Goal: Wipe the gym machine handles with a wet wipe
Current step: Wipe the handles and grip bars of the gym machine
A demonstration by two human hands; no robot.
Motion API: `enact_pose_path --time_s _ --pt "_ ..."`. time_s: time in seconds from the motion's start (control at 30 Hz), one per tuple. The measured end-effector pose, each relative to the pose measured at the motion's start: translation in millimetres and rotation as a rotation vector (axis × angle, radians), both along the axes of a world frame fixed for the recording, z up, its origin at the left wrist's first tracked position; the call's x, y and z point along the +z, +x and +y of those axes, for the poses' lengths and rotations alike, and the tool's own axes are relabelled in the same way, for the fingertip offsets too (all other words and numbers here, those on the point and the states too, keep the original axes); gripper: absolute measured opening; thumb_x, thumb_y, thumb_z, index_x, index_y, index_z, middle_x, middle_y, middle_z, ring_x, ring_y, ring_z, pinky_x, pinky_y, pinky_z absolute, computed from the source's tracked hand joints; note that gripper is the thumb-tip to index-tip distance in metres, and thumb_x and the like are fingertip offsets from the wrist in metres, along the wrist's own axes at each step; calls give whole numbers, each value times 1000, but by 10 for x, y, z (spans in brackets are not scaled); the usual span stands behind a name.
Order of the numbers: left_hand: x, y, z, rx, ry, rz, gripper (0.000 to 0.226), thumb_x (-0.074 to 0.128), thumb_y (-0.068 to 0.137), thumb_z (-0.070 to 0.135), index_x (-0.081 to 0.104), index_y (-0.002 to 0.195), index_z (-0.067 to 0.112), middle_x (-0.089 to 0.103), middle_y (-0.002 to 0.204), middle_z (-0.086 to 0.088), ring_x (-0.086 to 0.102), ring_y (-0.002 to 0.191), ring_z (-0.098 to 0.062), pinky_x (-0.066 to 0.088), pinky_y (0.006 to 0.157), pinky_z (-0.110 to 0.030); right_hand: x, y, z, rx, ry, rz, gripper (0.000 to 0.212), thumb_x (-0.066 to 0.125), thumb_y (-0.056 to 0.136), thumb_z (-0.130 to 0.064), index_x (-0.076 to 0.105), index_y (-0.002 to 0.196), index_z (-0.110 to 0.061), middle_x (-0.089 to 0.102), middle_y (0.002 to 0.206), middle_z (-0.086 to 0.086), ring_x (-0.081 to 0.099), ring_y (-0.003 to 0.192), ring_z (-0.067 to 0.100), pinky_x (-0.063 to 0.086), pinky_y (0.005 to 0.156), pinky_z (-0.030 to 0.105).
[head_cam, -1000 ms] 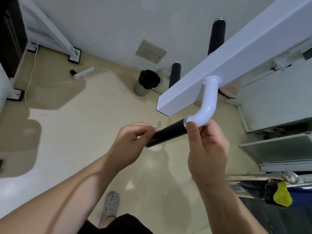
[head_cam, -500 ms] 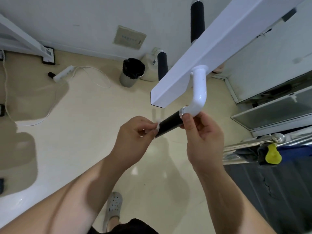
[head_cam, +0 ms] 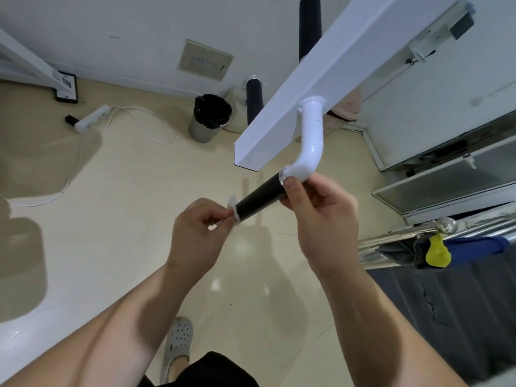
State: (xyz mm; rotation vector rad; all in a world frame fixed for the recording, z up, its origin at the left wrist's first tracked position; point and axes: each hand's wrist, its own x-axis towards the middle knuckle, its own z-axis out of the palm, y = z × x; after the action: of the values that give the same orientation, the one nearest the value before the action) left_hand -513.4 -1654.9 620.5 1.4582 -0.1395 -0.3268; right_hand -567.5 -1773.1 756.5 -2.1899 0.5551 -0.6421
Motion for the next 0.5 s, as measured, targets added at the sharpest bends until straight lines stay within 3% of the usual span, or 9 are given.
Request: enact_pose_path --time_s 0.13,0.23,0.3,0.5 --pt "483 58 -8 42 -117 -128 19 82 78 2 72 70 16 66 77 4 66 76 -20 54 70 -31 18 30 -8 50 61 -16 35 71 88 -43 72 89 -9 55 77 31 58 78 46 54 76 66" --pt "741 97 -8 80 -279 -243 28 82 79 -1 74 75 25 67 84 6 66 78 -10 53 71 -22 63 104 47 104 195 21 31 72 84 -38 73 90 -8 54 85 42 59 75 48 50 80 73" --pt "682 82 16 88 -340 -163 35 82 78 -2 75 71 31 66 83 11 65 78 -7 53 71 -22 80 133 73 118 240 29 30 73 82 -37 74 90 -8 54 89 46 57 76 54 47 81 75" --pt "211 -88 -10 196 -124 -84 21 85 77 2 74 69 19 69 81 6 68 80 -13 54 76 -31 33 91 -33 167 227 15 26 74 89 -33 72 89 -7 59 76 33 55 74 25 49 79 75"
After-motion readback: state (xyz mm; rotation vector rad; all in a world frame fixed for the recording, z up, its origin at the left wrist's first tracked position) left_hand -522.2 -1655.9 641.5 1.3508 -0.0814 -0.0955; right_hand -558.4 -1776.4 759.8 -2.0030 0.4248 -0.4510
